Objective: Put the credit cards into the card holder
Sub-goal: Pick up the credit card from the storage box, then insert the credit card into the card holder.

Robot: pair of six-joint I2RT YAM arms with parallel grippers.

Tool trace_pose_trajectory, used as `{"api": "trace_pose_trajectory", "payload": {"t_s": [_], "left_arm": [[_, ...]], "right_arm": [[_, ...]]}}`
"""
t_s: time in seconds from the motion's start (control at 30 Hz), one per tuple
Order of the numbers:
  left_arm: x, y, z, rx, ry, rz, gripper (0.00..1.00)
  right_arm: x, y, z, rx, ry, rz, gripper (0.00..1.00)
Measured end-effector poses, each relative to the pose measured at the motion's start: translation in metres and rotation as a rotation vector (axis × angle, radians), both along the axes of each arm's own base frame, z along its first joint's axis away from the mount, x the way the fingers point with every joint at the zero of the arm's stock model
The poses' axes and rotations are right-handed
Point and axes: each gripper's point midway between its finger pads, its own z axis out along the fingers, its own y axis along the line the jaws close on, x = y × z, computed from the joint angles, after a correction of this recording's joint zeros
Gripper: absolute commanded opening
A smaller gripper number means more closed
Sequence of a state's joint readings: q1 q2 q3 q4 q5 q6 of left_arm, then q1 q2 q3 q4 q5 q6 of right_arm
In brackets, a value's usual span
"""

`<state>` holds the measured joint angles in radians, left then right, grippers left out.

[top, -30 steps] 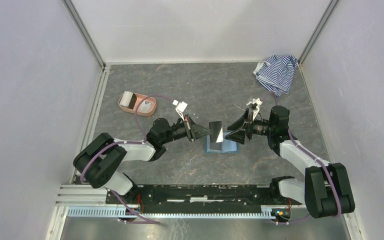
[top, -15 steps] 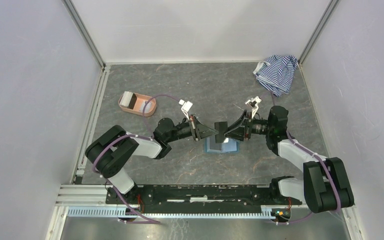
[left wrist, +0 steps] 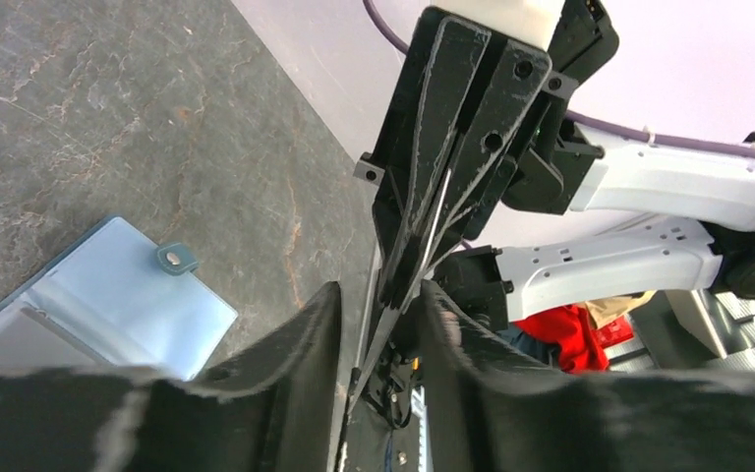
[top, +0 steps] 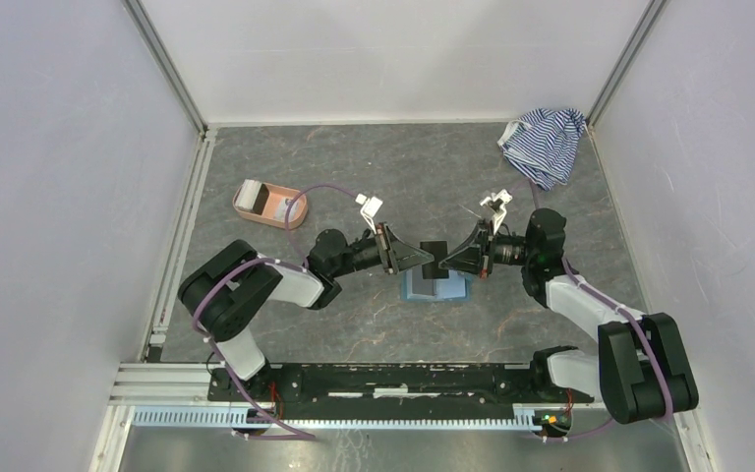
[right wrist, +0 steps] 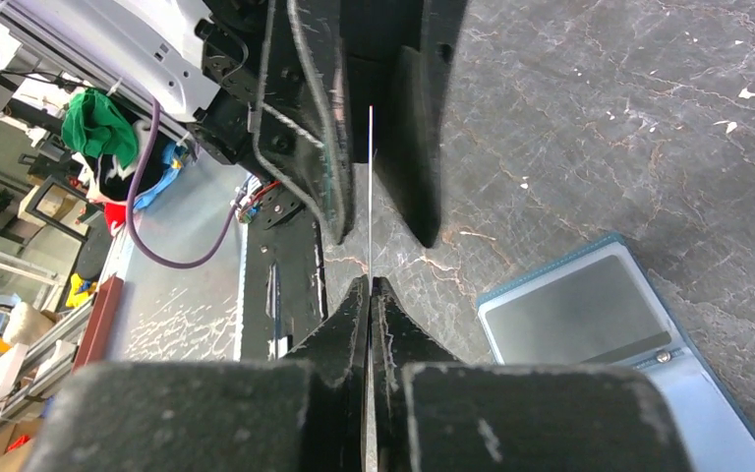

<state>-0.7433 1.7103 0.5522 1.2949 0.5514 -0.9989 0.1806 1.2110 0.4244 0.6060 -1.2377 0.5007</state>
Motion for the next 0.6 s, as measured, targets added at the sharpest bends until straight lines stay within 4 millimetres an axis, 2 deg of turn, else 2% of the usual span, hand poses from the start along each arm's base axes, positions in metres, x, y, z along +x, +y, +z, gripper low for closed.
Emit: {"api": "trace_pose_trajectory", "payload": {"t_s": [0.13, 0.17, 0.27, 0.37, 0.43, 0.5, 0.6], "left_arm": [[0.004, 0.0, -0.004, 0.029, 0.024, 0.026, 0.81], [0.01, 0.01, 0.002, 0.083, 0.016, 0.094, 0.99], [0.018, 0.023, 0.001, 0.157, -0.002, 0.185, 1.0], [0.021, 0.047, 0.008, 0.207, -0.023, 0.299, 0.99], [0.023, 0.056, 0.005, 0.226, -0.024, 0.345, 0.91], [0.024, 0.059, -0.014, 0.276, 0.011, 0.354, 0.85], [0.023, 0.06, -0.054, 0.374, 0.087, 0.342, 0.82]], "right_arm": [[0.001, 0.001, -0.002, -0.007, -0.011, -0.005, 0.0], [0.006, -0.002, -0.012, -0.034, -0.001, -0.058, 0.0], [0.011, -0.006, -0.021, -0.051, 0.012, -0.109, 0.0], [0.017, -0.016, -0.045, -0.087, 0.084, -0.196, 0.0], [0.018, -0.021, -0.061, -0.111, 0.144, -0.239, 0.0], [0.019, -0.024, -0.072, -0.128, 0.186, -0.274, 0.0], [0.018, -0.028, -0.083, -0.138, 0.226, -0.314, 0.0]]}}
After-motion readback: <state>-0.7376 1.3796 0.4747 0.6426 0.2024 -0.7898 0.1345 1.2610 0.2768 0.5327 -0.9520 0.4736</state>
